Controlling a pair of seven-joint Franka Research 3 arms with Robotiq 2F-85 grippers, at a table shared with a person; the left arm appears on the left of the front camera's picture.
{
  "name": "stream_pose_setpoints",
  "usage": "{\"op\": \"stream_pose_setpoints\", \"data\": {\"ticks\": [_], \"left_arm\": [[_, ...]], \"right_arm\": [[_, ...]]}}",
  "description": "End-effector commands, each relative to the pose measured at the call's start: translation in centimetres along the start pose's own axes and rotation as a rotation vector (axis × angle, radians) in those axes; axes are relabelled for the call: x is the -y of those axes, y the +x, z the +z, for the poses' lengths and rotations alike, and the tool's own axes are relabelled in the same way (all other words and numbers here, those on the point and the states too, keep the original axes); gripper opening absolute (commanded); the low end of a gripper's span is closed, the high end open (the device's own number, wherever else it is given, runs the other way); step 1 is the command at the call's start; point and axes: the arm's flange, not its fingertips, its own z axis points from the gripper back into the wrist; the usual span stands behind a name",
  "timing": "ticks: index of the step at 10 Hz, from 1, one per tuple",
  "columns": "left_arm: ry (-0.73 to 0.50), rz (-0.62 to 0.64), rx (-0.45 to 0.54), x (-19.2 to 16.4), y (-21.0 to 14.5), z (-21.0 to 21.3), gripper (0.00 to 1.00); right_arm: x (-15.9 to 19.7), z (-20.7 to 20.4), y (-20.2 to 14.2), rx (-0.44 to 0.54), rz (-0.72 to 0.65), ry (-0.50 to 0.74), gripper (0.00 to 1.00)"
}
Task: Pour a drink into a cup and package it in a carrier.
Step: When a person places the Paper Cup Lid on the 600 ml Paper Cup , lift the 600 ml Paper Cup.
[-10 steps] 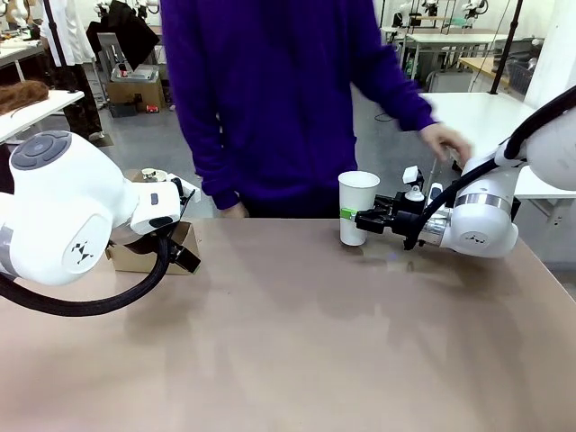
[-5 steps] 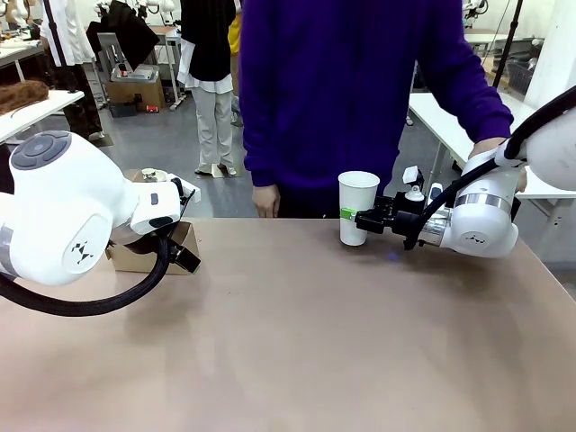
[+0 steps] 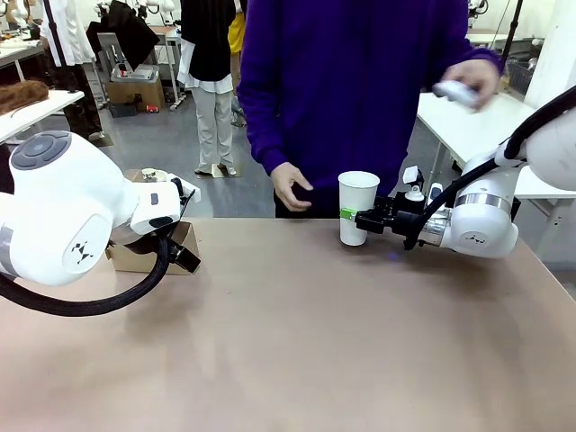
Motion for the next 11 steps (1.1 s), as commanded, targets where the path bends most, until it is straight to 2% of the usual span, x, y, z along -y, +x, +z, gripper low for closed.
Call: {"op": "stream_pose_setpoints", "data": {"ticks": [1, 11], "left_arm": [[-0.001, 0.001, 0.001, -0.01, -0.01, 0.03, 1.0], [-0.001, 0.001, 0.001, -0.01, -0.01, 0.03, 1.0]], "right_arm": [[-0.49, -0.09, 0.21, 0.011, 0.018, -0.006, 0.8], [-0.49, -0.09, 0.21, 0.011, 0.018, -0.006, 0.8]]}}
